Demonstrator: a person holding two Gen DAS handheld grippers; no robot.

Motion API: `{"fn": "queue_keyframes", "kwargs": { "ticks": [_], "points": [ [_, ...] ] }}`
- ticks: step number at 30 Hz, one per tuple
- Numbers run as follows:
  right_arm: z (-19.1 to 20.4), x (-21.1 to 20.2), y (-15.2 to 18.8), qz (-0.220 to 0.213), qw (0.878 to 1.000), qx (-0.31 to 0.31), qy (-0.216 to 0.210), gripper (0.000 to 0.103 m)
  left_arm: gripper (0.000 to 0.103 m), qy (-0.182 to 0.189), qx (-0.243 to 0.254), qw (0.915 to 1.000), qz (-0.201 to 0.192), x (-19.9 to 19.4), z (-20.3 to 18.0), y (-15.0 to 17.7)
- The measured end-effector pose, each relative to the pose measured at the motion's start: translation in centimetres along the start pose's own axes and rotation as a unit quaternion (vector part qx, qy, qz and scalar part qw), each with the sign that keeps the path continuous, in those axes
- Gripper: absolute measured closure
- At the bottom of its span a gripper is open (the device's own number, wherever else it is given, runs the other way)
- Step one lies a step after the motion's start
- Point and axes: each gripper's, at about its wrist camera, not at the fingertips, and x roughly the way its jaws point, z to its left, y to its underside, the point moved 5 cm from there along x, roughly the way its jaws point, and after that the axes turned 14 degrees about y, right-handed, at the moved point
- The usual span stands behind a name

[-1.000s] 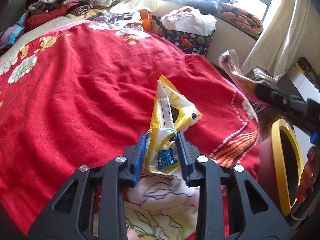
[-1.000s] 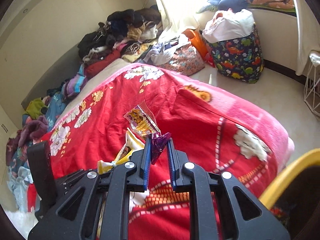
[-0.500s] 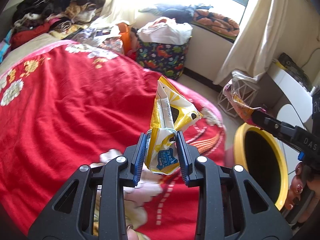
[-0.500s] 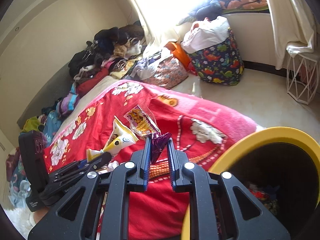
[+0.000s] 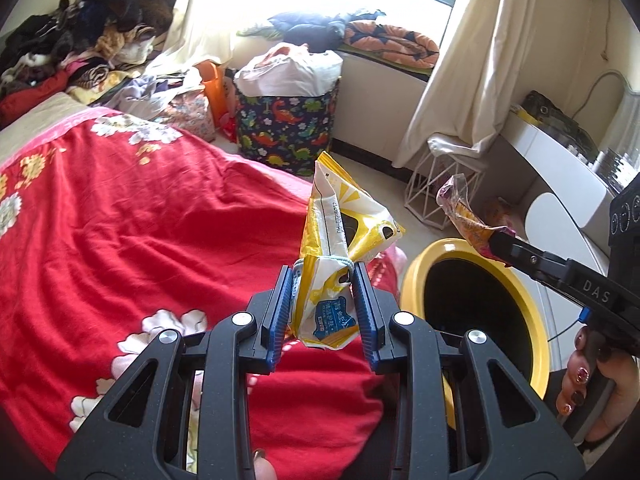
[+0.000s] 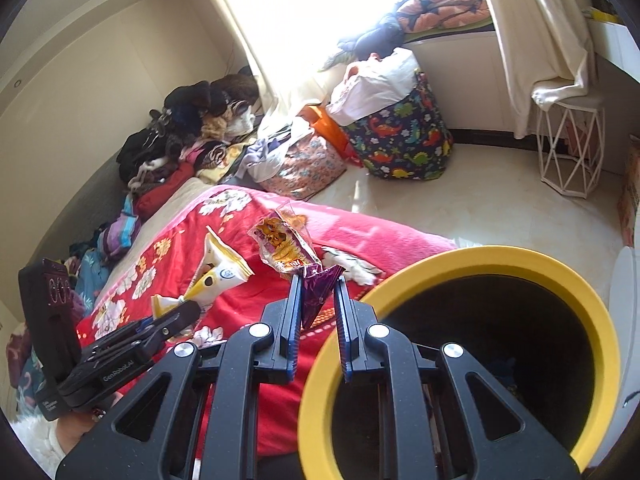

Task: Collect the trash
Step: 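Carry the candy wrapper and yellow-white snack wrapper in both tools over the bin, then open both tools to drop both wrappers into the bin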

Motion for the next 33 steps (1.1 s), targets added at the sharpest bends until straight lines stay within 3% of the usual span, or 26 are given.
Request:
{"fn": "queue_keyframes", "kwargs": {
  "ticks": [16, 33],
  "points": [
    [-5.4, -2.7, 1.3, -0.012, 0.998, 0.037, 0.048, 0.088, 0.079, 0.029, 0.034, 0.9989, 0.015, 1.5, -3.9, 0.4],
    [-8.7, -4.5, 2.4, -0.015, 0.994, 0.055, 0.094, 0.088, 0.079, 0.054, 0.070, 0.9952, 0.043, 3.2, -7.7, 1.7]
  ]
}}
